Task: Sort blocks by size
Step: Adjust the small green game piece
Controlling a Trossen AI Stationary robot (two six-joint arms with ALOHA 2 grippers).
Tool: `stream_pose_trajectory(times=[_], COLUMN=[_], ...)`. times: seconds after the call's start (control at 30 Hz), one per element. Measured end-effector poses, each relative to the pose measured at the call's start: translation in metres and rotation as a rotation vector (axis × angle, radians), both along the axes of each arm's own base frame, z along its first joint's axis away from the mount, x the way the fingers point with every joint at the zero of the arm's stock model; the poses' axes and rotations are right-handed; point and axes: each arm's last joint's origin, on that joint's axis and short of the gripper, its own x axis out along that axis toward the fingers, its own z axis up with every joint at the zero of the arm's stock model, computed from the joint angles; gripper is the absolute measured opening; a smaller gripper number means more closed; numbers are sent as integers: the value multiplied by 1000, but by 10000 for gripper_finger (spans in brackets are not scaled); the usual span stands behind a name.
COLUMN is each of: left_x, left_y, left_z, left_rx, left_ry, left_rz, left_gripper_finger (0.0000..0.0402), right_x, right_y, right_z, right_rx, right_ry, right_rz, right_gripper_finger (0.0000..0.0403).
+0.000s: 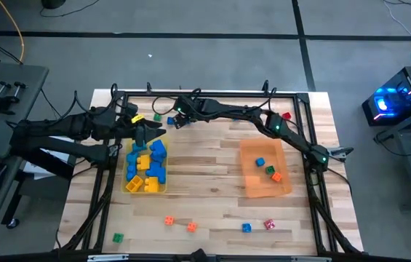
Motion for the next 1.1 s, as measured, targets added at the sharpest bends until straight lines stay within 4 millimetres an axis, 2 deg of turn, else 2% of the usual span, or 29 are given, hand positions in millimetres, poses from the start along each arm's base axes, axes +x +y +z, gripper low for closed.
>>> stream_pose_trajectory(times=[0.27, 0.37, 0.47, 0.57, 0.63, 0.73, 0.8, 0.93, 1.03, 1.1], left_x=[0, 1, 1, 1, 1, 5, 10, 21, 27, 24], left_y=[-1, -1, -1, 1, 4, 14, 29, 73, 111, 136], left_z=[1, 2, 4, 3, 2, -1, -4, -14, -35, -58], left_rx=[-63, -48, 8, 60, 96, 138, 153, 167, 131, 87], left_ry=[-19, -34, -35, -23, -5, 34, 98, 388, 687, 888], left_rz=[-25, -34, -45, -28, 4, 73, 136, 183, 208, 246], left_gripper_finger=[305, 305, 305, 305, 305, 305, 304, 270, 206, 141], right_x=[1, 1, -11, -45, -71, -106, -126, -177, -199, -209], right_y=[-5, -3, 0, -5, -13, -17, -9, 18, 43, 60], right_z=[7, 19, 59, 122, 156, 190, 216, 277, 297, 304], right_rx=[93, 44, -111, -242, -286, -286, -284, -282, -290, -285], right_ry=[-72, -51, 21, 91, 130, 179, 161, 35, 9, 9], right_rz=[-10, 55, 85, 58, 21, 12, 20, -74, -119, -123], right_gripper_finger=[310, 290, 257, 207, 158, 57, 16, 23, 7, 3])
